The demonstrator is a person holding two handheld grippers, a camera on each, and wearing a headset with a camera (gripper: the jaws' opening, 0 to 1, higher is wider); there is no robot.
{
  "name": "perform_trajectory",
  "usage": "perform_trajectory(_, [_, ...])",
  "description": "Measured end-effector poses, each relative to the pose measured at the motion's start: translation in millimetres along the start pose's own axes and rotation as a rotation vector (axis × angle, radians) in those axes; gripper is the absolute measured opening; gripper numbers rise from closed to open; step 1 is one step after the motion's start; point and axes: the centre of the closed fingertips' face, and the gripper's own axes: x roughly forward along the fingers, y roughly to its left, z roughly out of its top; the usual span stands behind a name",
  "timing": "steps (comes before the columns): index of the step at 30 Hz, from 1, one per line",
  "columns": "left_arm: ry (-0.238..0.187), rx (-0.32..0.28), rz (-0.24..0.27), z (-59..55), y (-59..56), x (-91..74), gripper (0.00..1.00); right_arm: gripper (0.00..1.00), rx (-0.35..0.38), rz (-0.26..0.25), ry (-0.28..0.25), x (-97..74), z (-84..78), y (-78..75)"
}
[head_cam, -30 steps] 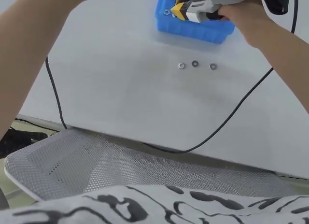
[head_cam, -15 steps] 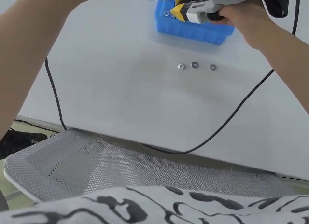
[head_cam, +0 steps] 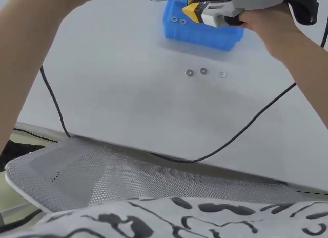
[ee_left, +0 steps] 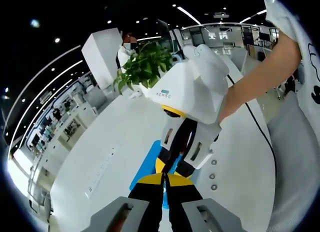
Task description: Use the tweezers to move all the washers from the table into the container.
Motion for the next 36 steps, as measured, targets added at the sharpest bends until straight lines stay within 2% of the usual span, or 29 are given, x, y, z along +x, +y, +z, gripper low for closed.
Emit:
perform_trajectory(5, [-0.015, 0.012, 0.004, 12.6, -10.7, -15.2, 0.00, 0.09, -0.038, -0.003, -0.017, -11.9, 7.1, 10.2])
perform_trajectory(6, [-0.018, 0.012, 0.002, 13.3, -6.8, -11.1, 0.00, 0.09, -0.039, -0.002, -0.020, -13.8, 7.5, 12.2])
perform_trajectory(7, [-0.021, 0.010, 0.000, 14.6, -8.6, -12.1, 0.00, 0.09, -0.036, 0.001, -0.022, -14.6, 7.1, 13.1])
perform_trajectory(13, [-0.022, 0.018, -0.017, 9.2, -20.5, -14.0, 0.00, 0.09, -0.011, 0.010, -0.026, -21.6, -1.2, 27.4])
perform_trajectory(16, [-0.019, 0.015, -0.030, 7.2, -26.6, -15.4, 0.00, 0.09, 0.028, 0.020, -0.035, -21.3, -4.6, 32.6])
perform_trajectory(17, [-0.018, 0.013, -0.033, 6.0, -27.8, -15.3, 0.00, 0.09, 0.042, 0.026, -0.038, -22.9, -3.2, 39.1])
perform_trajectory(21, [-0.011, 0.006, -0.069, -0.8, -36.8, -14.3, 0.00, 0.08, 0.061, 0.035, -0.027, -21.7, -12.7, 43.8])
perform_trajectory(24, [-0.010, 0.015, -0.088, -3.5, -46.0, -14.0, 0.00, 0.08, 0.067, 0.037, -0.025, -23.1, -12.9, 50.1])
perform_trajectory(29, [-0.002, 0.009, -0.122, -10.3, -61.4, -14.2, 0.00, 0.09, 0.065, 0.065, -0.002, -21.7, -26.5, 64.7])
perform_trajectory(36, [-0.006, -0.027, -0.150, -14.9, -74.2, -10.7, 0.00, 0.09, 0.053, 0.079, 0.032, -23.7, -40.0, 75.1])
